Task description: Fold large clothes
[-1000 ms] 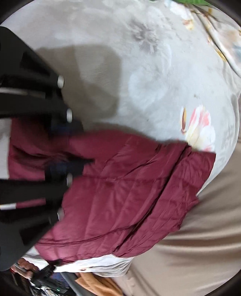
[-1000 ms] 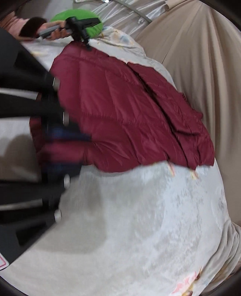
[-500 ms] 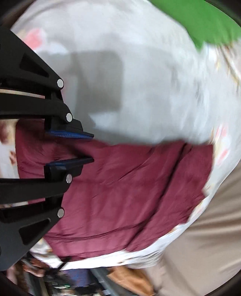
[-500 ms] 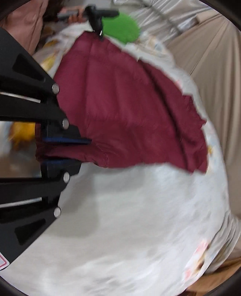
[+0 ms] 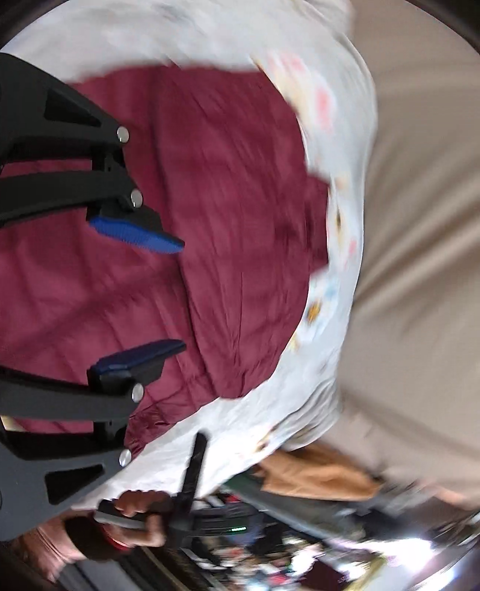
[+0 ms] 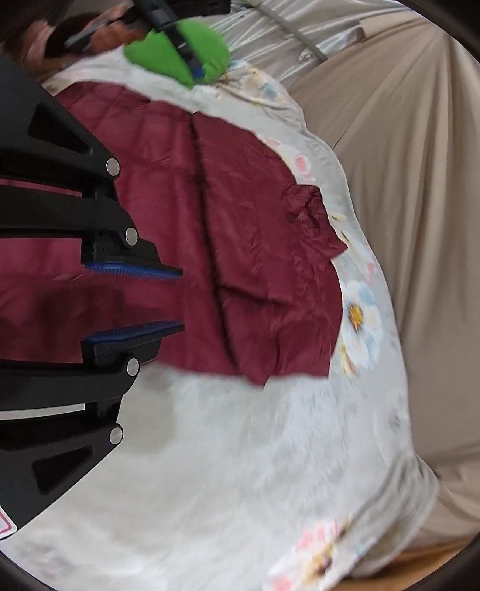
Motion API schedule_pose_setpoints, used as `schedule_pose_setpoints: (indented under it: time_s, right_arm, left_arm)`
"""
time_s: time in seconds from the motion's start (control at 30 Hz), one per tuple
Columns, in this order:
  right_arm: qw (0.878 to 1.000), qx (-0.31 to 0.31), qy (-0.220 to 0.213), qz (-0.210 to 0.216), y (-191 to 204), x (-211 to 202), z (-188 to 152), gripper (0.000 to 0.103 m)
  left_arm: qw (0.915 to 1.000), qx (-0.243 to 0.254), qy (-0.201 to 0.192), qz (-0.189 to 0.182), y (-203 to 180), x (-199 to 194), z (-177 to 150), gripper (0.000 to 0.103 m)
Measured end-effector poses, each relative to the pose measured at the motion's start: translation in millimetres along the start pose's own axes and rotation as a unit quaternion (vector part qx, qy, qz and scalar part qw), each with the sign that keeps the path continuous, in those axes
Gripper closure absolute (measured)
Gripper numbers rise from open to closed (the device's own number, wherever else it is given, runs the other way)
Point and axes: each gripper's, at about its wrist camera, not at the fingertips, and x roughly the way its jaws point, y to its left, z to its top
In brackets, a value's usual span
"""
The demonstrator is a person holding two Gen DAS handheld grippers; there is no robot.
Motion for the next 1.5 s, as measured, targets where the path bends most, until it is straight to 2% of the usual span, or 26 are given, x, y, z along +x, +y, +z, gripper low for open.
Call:
schedule_pose_setpoints:
  time_s: [0.1, 0.3, 0.37, 0.43, 0.47, 0.5, 0.53, 0.6, 0.67, 0.8, 0.97, 1.0, 1.03, 1.07, 1.27, 1.33, 1.4, 1.43, 1.47, 1.5]
  right_arm:
    - [1.0, 0.015, 0.013, 0.005, 1.2, 20.7, 14.6, 0.077]
    - [1.0, 0.004, 0.011, -0.005, 6.1, 30.6, 27.6, 0.077]
    - [1.0, 0.002, 0.008, -0.006, 4.6, 28.8, 29.9, 0.077]
    - [1.0, 0.0, 0.006, -0.009, 1.2, 28.4, 31.6, 0.076]
    - [1.0, -0.001, 0.008, -0.011, -0.6, 28.9, 32.1, 0.076]
    - [1.0, -0.004, 0.01, -0.011, -1.5, 29.9, 31.8, 0.076]
    - [1.0, -0.008, 0.011, -0.012, -1.6, 31.0, 31.2, 0.076]
    - [0.999, -0.029, 0.014, -0.021, 1.8, 33.9, 29.6, 0.075]
    - [0.997, -0.069, 0.013, -0.033, 12.6, 38.1, 27.0, 0.067]
    - [0.988, -0.151, 0.022, -0.037, 42.3, 57.3, 25.2, 0.061]
    - [0.969, -0.24, 0.063, -0.02, 88.6, 103.8, 23.5, 0.061]
    - [0.966, -0.247, 0.075, -0.017, 94.0, 114.1, 22.9, 0.066]
    - [0.963, -0.25, 0.094, -0.015, 99.6, 129.2, 22.7, 0.089]
    - [0.963, -0.246, 0.107, -0.01, 101.8, 138.3, 23.0, 0.103]
    - [0.97, -0.189, 0.128, 0.088, 128.8, 175.7, 27.3, 0.103]
    - [0.971, -0.183, 0.124, 0.09, 128.8, 174.1, 24.7, 0.103]
    - [0.975, -0.193, 0.085, 0.073, 120.9, 146.2, 23.5, 0.099]
    - [0.976, -0.202, 0.061, 0.055, 114.1, 128.6, 23.9, 0.086]
    - [0.976, -0.214, 0.032, 0.032, 103.5, 108.6, 24.6, 0.061]
    - [0.975, -0.222, 0.014, 0.018, 95.5, 97.4, 24.7, 0.051]
  left_arm:
    - [0.9984, 0.049, 0.027, -0.011, -25.6, 59.3, 11.1, 0.05]
    - [0.9941, 0.076, 0.078, -0.001, -40.2, 156.3, 14.7, 0.05]
    - [0.9927, 0.082, 0.089, 0.0, -42.5, 175.8, 13.2, 0.05]
    - [0.9912, 0.101, 0.084, 0.016, -43.0, 185.1, 10.5, 0.056]
    - [0.9906, 0.108, 0.082, 0.019, -42.6, 185.6, 10.0, 0.071]
    - [0.9911, 0.105, 0.081, 0.013, -38.1, 184.0, 11.4, 0.091]
    - [0.9925, 0.092, 0.08, 0.005, -32.2, 181.9, 14.6, 0.097]
    - [0.9964, 0.049, 0.067, -0.016, -14.6, 176.2, 24.9, 0.1]
    - [0.9982, 0.017, 0.048, -0.032, -0.4, 164.1, 33.0, 0.1]
    - [0.9954, -0.045, 0.0, -0.084, 23.7, 125.2, 52.4, 0.101]
    - [0.994, -0.046, -0.046, -0.088, 26.1, 87.3, 71.1, 0.1]
    - [0.9942, -0.043, -0.049, -0.086, 25.3, 82.6, 73.5, 0.1]
    - [0.9941, -0.044, -0.049, -0.086, 25.3, 79.2, 74.8, 0.1]
    - [0.9938, -0.045, -0.05, -0.088, 25.4, 77.2, 74.9, 0.1]
    - [0.9929, -0.065, -0.045, -0.09, 31.0, 83.0, 76.4, 0.1]
    - [0.9927, -0.075, -0.041, -0.086, 36.1, 85.2, 75.6, 0.1]
    - [0.9928, -0.077, -0.044, -0.081, 40.9, 81.7, 74.1, 0.1]
    - [0.9931, -0.076, -0.044, -0.077, 43.5, 80.7, 73.5, 0.1]
    - [0.9935, -0.075, -0.044, -0.074, 45.7, 80.1, 72.9, 0.1]
    - [0.9938, -0.074, -0.044, -0.07, 47.8, 80.0, 72.6, 0.1]
